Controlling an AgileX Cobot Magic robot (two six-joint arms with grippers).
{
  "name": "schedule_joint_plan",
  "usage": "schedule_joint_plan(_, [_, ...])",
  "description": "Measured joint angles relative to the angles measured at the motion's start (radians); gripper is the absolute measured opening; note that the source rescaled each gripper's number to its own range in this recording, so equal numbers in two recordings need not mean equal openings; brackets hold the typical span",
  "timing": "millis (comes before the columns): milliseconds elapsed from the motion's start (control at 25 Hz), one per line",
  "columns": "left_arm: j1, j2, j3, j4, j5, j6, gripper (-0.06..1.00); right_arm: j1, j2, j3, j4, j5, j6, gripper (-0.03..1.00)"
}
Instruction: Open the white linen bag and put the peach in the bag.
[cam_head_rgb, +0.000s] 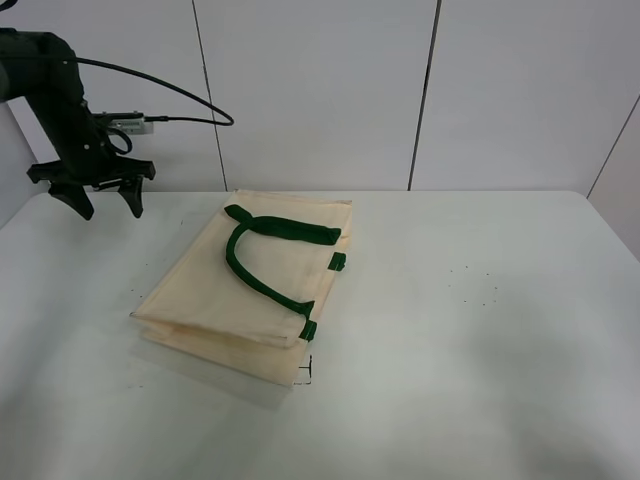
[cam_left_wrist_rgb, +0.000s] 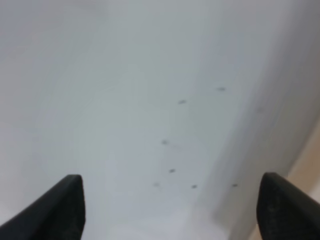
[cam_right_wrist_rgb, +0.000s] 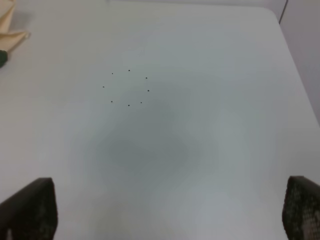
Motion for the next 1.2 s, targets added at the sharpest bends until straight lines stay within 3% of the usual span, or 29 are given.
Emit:
schedule_joint_plan(200, [0.002, -0.123, 0.114, -0.003, 0.001, 0.013, 1.0, 0.0, 0.0, 0.0, 0.0, 0.0, 0.0, 1.0])
schedule_joint_plan(480, [0.002, -0.415, 0.421, -0.004, 0.016, 0.016, 1.0, 0.0, 0.0, 0.0, 0.0, 0.0, 0.0, 1.0])
schedule_joint_plan(880, [0.002, -1.029, 0.969, -0.004, 0.008, 0.036, 1.0, 0.0, 0.0, 0.0, 0.0, 0.0, 0.0, 1.0])
schedule_joint_plan(1200, [0.002, -1.52, 1.332, -0.02, -0.119, 0.077, 1.0, 0.0, 0.0, 0.0, 0.0, 0.0, 0.0, 1.0])
